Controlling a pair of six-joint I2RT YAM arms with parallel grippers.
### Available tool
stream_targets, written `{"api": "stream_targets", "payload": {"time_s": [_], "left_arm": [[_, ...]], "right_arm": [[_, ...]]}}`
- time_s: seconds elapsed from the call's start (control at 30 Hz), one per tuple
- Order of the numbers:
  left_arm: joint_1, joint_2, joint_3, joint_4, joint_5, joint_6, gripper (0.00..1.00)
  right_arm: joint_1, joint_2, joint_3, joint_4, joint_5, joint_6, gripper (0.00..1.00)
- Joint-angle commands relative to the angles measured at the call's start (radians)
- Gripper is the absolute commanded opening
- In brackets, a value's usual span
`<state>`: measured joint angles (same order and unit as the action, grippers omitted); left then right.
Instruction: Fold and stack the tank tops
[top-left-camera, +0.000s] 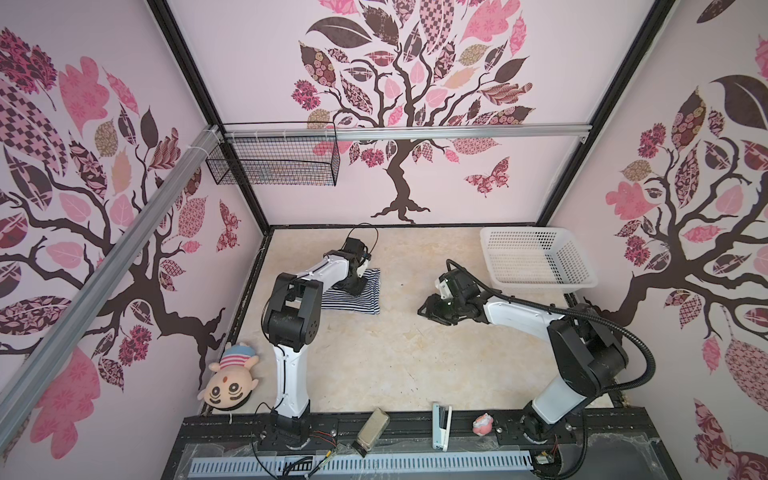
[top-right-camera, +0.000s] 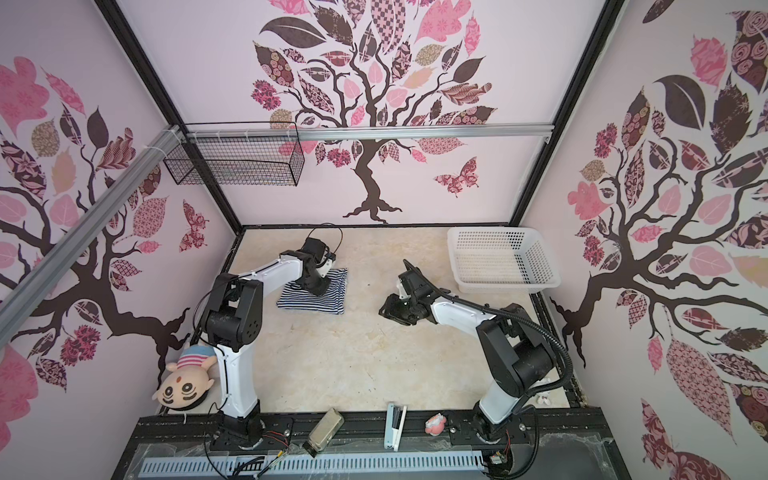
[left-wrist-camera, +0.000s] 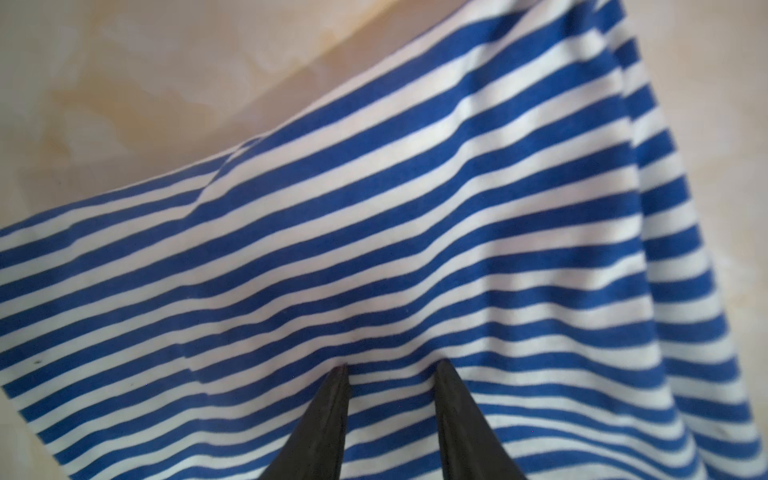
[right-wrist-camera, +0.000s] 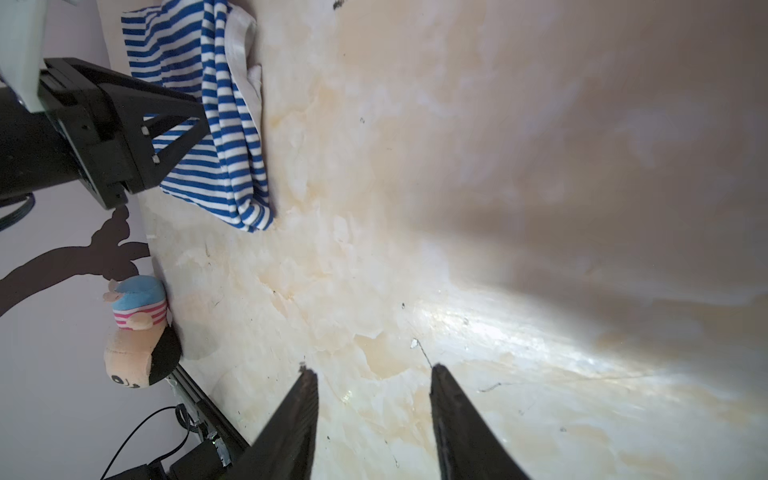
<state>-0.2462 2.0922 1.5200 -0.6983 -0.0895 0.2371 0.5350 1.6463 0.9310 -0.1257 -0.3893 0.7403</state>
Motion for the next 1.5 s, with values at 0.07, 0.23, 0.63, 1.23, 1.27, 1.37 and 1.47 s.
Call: {"api": "stream_targets", "payload": {"time_s": [0.07,0.23,0.63,1.23,1.27,1.37,1.47], "left_arm": [[0.103,0.093,0.068,-0.071,-0.017,0.053,0.38],[0.143,0.115,0.095,-0.076,-0.032,0.109,0.38],[0.151,-0.01,0.042,-0.112,0.054,0.184,0.38],[0.013,-0.092,-0.044,-0.11,0.195,0.076,0.38],[0.012,-0.089,-0.053,-0.104,0.205,0.073,0.38],[0.01,-0.078,-0.08,-0.09,0.182,0.072,0.38],[0.009,-0.078,-0.112,-0.081,0.142,0.082,0.38]], "right_arm": [[-0.001,-0.02,0.017,0.0,0.005,0.004,0.47],[-0.001,-0.018,0.024,0.0,0.004,0.002,0.47],[-0.001,-0.026,0.022,-0.003,0.007,0.007,0.47],[-0.001,-0.117,-0.03,-0.035,0.033,0.011,0.47],[-0.001,-0.132,-0.039,-0.038,0.038,0.011,0.47],[-0.002,-0.169,-0.059,-0.054,0.049,0.008,0.47],[-0.003,-0.195,-0.077,-0.068,0.055,0.004,0.47]]}}
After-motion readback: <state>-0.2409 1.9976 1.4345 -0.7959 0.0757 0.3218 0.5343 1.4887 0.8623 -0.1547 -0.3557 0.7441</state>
